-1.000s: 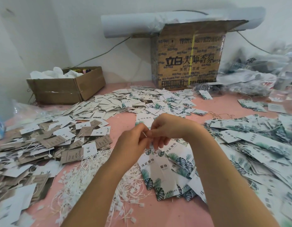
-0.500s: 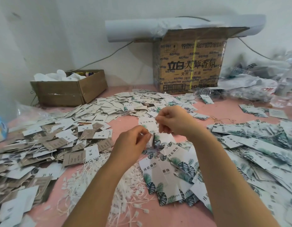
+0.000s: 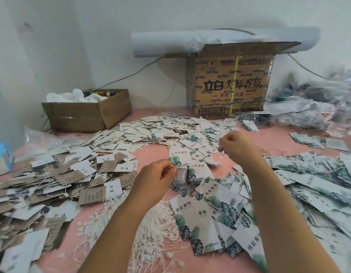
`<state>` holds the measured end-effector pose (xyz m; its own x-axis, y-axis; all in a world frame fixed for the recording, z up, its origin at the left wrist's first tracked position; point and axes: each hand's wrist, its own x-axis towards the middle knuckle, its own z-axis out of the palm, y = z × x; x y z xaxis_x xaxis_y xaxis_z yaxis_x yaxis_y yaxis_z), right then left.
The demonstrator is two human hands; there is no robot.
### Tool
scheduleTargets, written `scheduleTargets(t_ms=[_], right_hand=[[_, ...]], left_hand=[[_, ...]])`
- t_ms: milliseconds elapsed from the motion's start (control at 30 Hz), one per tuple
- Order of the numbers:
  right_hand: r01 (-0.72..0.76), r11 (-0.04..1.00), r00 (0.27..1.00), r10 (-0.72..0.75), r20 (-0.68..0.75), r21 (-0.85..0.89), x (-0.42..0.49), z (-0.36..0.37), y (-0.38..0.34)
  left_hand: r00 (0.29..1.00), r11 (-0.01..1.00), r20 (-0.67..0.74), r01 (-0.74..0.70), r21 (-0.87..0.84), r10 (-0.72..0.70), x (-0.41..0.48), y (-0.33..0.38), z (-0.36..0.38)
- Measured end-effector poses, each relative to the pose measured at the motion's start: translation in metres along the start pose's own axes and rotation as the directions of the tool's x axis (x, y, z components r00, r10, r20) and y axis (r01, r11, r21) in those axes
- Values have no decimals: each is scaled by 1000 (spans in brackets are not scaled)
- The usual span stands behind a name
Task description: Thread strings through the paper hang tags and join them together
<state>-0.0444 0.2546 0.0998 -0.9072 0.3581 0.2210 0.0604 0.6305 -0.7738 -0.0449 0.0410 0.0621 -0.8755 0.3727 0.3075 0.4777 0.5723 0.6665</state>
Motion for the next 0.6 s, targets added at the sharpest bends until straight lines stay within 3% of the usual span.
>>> scheduleTargets(t_ms=[100, 167, 233, 333, 433, 600], right_hand=[[165, 975, 959, -124, 256, -147, -9, 6, -10], [235, 972, 869, -225, 440, 33, -16, 13, -16], [197, 956, 762, -290, 579, 220, -22, 24, -22], [289, 937, 726, -349, 592, 197, -27, 40, -26], [271, 952, 719, -300, 626, 145, -25, 48, -26], [321, 947, 786, -245, 568, -36, -21, 54, -23]], left_hand=[[1000, 1000, 14, 2, -6, -2, -1, 1, 3], [1000, 1000, 25, 7, -7, -7, 0, 1, 5], [1000, 1000, 23, 12, -8, -11, 0, 1, 6], [1000, 1000, 7, 9, -7, -9, 1, 1, 7], [1000, 999, 1, 9, -45, -9, 1, 2, 8], [1000, 999, -2, 30, -25, -30, 2, 2, 16]])
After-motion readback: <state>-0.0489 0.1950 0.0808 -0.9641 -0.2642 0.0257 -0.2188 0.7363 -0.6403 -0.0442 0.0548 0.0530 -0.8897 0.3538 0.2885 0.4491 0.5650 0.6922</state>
